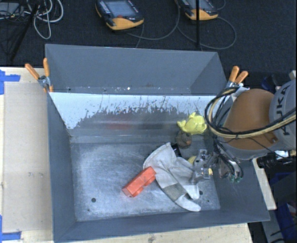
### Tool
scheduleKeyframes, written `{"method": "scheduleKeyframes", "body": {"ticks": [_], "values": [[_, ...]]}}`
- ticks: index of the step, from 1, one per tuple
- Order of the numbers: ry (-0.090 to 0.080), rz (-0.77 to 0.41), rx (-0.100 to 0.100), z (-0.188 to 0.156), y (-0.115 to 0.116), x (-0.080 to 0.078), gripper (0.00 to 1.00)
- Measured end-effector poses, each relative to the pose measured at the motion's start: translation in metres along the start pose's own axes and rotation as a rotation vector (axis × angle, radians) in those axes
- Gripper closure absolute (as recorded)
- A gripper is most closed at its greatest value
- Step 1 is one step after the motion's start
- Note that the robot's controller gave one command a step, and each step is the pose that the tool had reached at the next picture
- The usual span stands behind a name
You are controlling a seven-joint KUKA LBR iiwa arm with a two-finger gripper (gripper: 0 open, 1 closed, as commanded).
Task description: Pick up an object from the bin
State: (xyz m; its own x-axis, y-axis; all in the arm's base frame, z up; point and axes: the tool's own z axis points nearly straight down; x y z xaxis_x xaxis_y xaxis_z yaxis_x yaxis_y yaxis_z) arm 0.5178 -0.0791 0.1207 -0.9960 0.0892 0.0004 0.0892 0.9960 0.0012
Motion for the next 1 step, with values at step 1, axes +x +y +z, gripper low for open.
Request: {"method": "scheduleKeyframes", "body": {"ticks": [1], "values": [[0.007, 0.017, 0.000, -0.0481, -0.0055, -0.0107, 1.00]]}}
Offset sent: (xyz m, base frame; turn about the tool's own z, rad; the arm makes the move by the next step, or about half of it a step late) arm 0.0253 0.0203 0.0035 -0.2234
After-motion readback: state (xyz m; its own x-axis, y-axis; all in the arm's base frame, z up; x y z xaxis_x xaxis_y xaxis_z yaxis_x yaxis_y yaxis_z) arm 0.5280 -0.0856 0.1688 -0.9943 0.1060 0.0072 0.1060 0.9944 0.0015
